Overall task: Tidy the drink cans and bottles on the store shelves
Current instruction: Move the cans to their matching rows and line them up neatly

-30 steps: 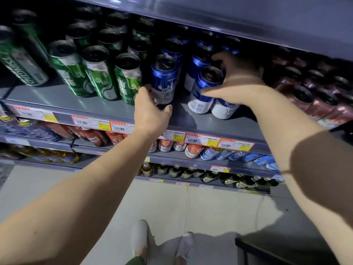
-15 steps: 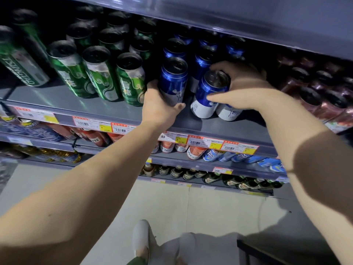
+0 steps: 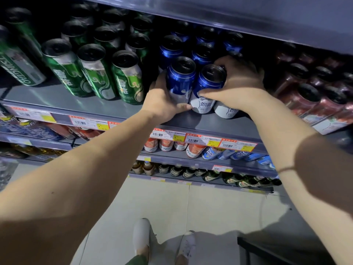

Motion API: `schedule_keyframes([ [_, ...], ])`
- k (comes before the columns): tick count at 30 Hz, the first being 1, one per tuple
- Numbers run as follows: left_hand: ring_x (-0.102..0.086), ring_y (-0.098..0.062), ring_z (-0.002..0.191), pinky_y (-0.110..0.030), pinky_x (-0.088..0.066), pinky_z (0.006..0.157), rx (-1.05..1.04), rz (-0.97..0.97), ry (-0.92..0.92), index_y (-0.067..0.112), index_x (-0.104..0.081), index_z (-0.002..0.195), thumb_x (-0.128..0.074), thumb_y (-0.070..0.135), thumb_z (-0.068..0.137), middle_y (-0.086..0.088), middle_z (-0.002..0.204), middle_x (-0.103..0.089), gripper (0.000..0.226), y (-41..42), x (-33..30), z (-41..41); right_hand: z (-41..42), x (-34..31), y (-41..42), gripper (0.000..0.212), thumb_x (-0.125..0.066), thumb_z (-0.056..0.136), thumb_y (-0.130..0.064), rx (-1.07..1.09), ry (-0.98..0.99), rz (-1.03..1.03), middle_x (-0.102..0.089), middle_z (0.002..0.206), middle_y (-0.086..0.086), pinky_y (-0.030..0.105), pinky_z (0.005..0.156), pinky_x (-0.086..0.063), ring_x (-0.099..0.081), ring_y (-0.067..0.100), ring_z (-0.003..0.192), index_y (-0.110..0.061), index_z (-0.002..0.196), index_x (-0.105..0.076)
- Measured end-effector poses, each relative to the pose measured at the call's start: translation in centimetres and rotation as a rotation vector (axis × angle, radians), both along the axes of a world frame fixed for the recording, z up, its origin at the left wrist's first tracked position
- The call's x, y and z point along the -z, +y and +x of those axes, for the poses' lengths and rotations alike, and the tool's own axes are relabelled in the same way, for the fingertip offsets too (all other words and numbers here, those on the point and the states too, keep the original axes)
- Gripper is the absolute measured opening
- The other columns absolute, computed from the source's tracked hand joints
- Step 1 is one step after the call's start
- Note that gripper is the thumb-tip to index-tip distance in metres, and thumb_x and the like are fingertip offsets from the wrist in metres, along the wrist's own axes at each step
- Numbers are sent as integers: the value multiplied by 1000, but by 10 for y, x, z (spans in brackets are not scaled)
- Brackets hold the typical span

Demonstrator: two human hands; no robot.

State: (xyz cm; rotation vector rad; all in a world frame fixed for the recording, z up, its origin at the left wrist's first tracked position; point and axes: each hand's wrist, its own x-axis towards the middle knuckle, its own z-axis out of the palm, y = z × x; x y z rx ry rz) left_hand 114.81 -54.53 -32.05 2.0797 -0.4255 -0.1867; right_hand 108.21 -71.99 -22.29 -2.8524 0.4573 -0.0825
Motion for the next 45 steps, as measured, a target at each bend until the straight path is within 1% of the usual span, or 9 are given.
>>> schedule_keyframes([
  [3, -52, -19, 122, -31, -43, 102, -96, -20, -15, 11, -38, 137, -93, 36, 56, -5, 133, -55, 101, -9, 0, 2, -3, -4, -5, 75, -75, 63, -55, -78, 36, 61, -51, 140, 1, 49, 108, -33, -43, 32, 131, -38, 131, -48],
  [6, -57, -10, 104, -23, -46, 90, -98, 20, -31, 9, -44, 128, -91, 37, 60, 8, 109, -60, 87, -1, 1, 6, -5, -5, -5, 59, -72, 62, -50, -101, 17, 103, -59, 128, 4, 49, 102, -39, -50, 34, 122, -34, 117, -58],
  [10, -52, -7, 105, 6, -32, 76, 69, 14, 9, 11, -42, 136, -87, 32, 67, 8, 113, -55, 85, 16, 1, 8, 0, -1, -1, 67, -76, 59, -60, -16, -11, 106, -60, 125, -1, 46, 101, -41, -52, 30, 119, -33, 117, -58],
  [14, -51, -15, 117, -11, -36, 97, 77, 51, -37, 7, -42, 137, -90, 28, 62, -1, 127, -56, 92, 13, 2, 6, -6, -5, -3, 70, -75, 62, -55, -59, -26, 154, -58, 131, 1, 46, 102, -41, -51, 30, 123, -31, 125, -56],
  [17, -49, -3, 108, 8, -27, 79, 15, -4, -30, 10, -40, 138, -90, 28, 62, 11, 115, -52, 92, 13, 7, 6, -7, -7, -6, 56, -76, 70, -43, -85, -31, 169, -61, 127, -1, 42, 99, -44, -54, 27, 119, -31, 122, -60],
  [29, -49, -6, 103, 7, -28, 72, 50, 24, -49, 10, -49, 133, -84, 25, 72, -3, 123, -61, 72, 15, 11, 6, -4, -4, -7, 57, -76, 70, -46, -101, 0, 187, -62, 125, -4, 43, 100, -44, -54, 24, 118, -34, 122, -58],
  [36, -39, -1, 129, -9, -30, 105, 82, -271, 55, 6, -11, 152, -89, 9, 64, 0, 146, -40, 117, 16, 1, 4, -18, -1, -33, 88, -73, 60, -61, 63, -303, 326, -56, 134, -3, 37, 105, -42, -52, 19, 124, -26, 137, -50],
  [40, -30, 13, 124, 0, -30, 95, 151, -283, 101, 7, 12, 152, -87, 4, 64, 5, 147, -27, 132, 11, -2, 9, -34, 21, -41, 114, -85, 54, -51, 65, -200, 295, -37, 151, 1, 37, 114, -30, -34, 22, 138, -32, 150, -28],
  [45, -36, 2, 127, -2, -35, 90, 152, -331, 150, 7, 14, 151, -84, -5, 63, 1, 146, -31, 132, 6, 4, 21, -35, 39, -42, 117, -90, 54, -42, 93, -244, 361, -35, 148, 1, 22, 101, -28, -39, 13, 130, -45, 149, -21],
])
